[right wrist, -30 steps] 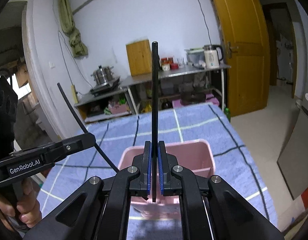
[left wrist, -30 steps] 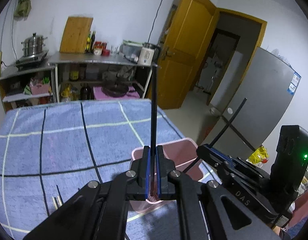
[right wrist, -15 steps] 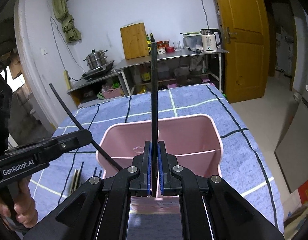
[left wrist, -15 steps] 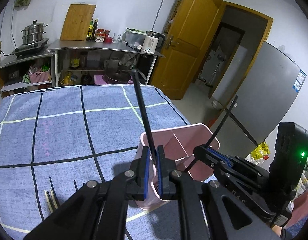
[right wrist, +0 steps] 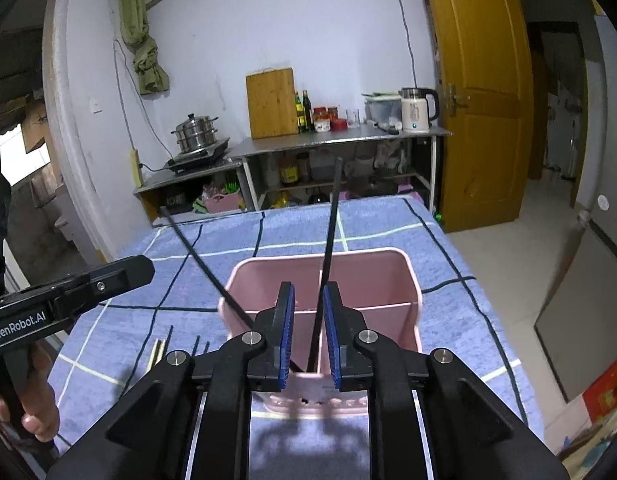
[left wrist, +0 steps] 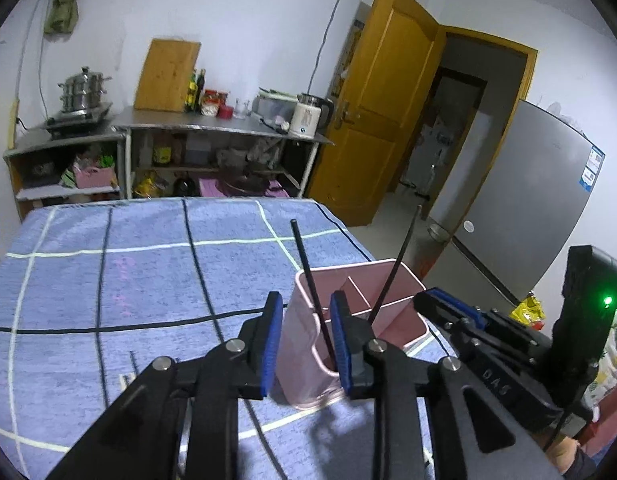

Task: Organize utensils
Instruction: 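Withdraw both tools from the basket back over the remaining chopsticks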

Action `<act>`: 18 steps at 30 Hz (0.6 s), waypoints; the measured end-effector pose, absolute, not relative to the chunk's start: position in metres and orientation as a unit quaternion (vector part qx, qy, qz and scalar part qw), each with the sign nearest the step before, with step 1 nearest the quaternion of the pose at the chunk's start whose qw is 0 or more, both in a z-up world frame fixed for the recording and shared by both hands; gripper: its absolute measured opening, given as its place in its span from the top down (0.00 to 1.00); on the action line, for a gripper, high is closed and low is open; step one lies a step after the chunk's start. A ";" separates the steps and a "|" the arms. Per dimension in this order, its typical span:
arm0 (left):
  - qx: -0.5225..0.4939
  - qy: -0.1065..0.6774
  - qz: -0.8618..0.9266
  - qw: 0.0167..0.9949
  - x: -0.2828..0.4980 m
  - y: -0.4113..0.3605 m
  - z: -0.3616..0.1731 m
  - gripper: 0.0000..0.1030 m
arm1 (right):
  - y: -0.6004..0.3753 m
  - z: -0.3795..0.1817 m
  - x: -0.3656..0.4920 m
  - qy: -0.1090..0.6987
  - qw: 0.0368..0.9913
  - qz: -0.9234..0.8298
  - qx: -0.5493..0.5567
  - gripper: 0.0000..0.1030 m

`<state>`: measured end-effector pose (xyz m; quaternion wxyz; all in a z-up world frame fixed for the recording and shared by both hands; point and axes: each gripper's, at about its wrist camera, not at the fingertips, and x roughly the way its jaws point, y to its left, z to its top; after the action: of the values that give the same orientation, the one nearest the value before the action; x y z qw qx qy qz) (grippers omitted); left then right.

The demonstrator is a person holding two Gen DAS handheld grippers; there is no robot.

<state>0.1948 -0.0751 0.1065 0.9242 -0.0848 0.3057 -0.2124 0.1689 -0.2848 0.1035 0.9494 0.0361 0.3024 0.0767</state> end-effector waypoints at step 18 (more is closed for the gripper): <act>-0.063 0.238 -0.135 0.960 0.098 -0.030 0.101 0.54 | -0.244 0.115 0.078 0.265 0.959 0.101 -0.011 0.85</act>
<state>0.0981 -0.0297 0.1012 0.9598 -0.0625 0.2379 -0.1350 0.0785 -0.2445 0.1148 0.9588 -0.0114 0.2653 0.1012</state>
